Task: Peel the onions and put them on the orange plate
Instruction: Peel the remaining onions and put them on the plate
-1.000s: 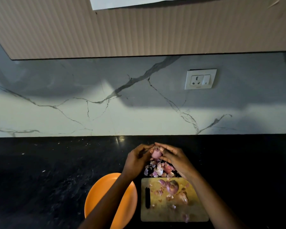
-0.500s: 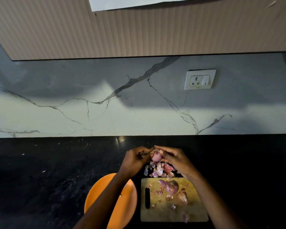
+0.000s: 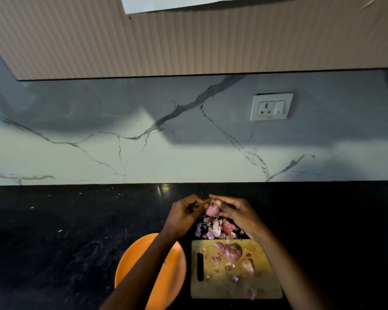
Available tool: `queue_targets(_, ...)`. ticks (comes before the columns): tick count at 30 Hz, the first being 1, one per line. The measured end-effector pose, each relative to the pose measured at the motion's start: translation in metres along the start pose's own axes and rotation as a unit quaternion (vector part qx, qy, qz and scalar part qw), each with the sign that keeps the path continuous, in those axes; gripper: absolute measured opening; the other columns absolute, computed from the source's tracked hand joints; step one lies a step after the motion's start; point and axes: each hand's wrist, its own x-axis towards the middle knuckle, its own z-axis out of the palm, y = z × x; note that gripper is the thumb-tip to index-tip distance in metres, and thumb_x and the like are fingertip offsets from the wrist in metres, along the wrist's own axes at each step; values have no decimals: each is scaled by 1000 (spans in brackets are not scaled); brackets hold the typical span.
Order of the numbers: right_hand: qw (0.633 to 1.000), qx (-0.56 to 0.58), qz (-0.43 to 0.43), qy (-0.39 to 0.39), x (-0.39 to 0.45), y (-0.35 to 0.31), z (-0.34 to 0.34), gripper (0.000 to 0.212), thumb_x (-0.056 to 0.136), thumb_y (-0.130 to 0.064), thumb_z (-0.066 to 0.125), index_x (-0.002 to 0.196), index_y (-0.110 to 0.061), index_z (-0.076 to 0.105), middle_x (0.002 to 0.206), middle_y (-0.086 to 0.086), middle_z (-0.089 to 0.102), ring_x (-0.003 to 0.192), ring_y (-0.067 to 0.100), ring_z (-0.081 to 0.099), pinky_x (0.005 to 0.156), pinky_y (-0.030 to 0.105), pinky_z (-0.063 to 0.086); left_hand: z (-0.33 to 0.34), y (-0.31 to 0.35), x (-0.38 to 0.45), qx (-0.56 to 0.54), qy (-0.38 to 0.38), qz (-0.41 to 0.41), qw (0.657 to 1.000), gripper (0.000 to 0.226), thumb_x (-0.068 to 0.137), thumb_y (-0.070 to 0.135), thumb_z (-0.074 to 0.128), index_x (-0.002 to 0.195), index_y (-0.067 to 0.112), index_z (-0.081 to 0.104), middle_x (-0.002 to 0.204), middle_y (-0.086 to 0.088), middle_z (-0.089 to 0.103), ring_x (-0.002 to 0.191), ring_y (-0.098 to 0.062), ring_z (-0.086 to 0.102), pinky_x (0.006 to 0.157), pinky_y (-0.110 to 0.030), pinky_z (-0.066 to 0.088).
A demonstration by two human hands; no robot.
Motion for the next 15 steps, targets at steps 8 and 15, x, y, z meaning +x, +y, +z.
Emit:
queue_targets(8, 1000, 0, -1, 6, 1, 1, 1, 30, 99, -18, 61, 127, -21, 69, 121, -3, 73, 115, 15, 68, 100, 42, 55, 0, 1, 1, 38, 0, 15, 999, 9, 92, 22, 71, 98, 18, 75, 89, 10, 75, 82, -4, 71, 73, -32, 58)
queue_targets(15, 1000, 11, -5, 16, -1, -1, 4, 29, 99, -14, 59, 126, -20, 68, 123, -1, 72, 114, 13, 68, 93, 34, 58, 7, 0, -4, 33, 31, 7, 999, 9, 92, 16, 71, 96, 23, 75, 85, 17, 74, 80, 0, 70, 71, -27, 56)
